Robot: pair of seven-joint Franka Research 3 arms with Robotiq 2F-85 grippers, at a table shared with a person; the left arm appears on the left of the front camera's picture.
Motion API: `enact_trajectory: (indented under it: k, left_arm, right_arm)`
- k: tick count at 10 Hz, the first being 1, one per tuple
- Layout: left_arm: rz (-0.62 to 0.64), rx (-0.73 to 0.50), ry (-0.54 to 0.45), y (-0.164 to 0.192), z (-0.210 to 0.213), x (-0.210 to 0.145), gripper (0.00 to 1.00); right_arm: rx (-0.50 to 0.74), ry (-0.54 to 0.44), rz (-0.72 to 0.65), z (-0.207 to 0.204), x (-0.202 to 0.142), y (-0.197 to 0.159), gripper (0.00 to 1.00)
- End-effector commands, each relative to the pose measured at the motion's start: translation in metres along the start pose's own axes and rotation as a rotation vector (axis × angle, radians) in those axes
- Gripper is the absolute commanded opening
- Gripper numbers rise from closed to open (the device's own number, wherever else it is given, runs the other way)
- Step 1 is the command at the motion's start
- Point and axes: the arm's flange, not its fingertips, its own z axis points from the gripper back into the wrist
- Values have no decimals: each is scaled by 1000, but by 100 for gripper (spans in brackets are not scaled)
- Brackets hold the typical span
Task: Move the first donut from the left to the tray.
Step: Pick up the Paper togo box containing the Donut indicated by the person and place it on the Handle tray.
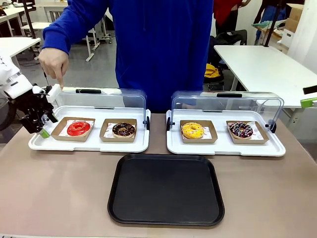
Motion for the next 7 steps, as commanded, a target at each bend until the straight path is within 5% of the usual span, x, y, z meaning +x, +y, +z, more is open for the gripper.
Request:
enact_trajectory:
  k: [1,7]
  left_arm:
    - [-41,6,20,1,-7,2,100]
    - [-112,64,128,4,-42,6,100]
  right_arm:
    - [-3,-32,24,-1,1,-4,100]
    - [-3,-32,24,-1,1,-4,100]
